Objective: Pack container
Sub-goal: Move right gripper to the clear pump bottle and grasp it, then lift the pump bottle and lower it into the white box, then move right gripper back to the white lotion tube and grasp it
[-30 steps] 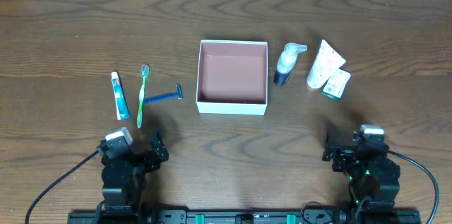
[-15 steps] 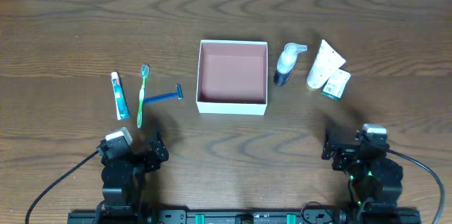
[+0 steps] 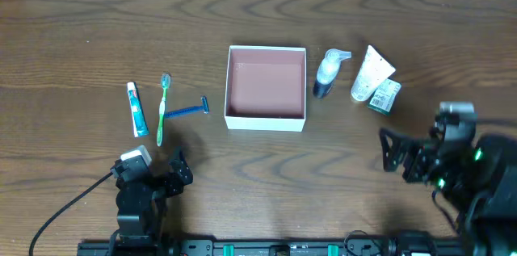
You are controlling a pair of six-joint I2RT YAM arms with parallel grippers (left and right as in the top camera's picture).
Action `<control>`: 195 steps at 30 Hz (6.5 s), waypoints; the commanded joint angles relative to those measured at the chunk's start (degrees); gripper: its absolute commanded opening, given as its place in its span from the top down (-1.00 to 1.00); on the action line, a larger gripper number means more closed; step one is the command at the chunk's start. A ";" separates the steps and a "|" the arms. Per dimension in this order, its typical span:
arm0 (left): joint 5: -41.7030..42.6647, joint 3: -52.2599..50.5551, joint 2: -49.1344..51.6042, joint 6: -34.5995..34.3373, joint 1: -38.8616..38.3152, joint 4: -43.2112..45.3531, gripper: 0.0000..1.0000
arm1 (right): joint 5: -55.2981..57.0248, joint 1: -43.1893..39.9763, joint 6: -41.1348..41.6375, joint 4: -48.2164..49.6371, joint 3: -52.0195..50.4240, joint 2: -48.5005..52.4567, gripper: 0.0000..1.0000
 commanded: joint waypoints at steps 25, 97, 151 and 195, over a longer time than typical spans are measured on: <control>-0.07 -0.79 -0.04 1.01 -0.13 0.02 -0.96 | 21.46 25.03 22.75 -8.87 39.08 57.72 -0.98; -0.07 -0.79 -0.04 0.98 -0.13 0.02 -0.96 | 24.02 21.33 34.86 0.22 41.53 76.15 -0.07; -0.07 -0.79 -0.04 1.01 -0.13 0.02 -0.96 | 26.08 40.48 27.82 15.47 41.79 77.13 0.49; -0.07 -0.79 -0.04 0.98 -0.13 0.02 -0.96 | 16.94 11.10 -2.47 -7.15 41.75 56.68 -0.89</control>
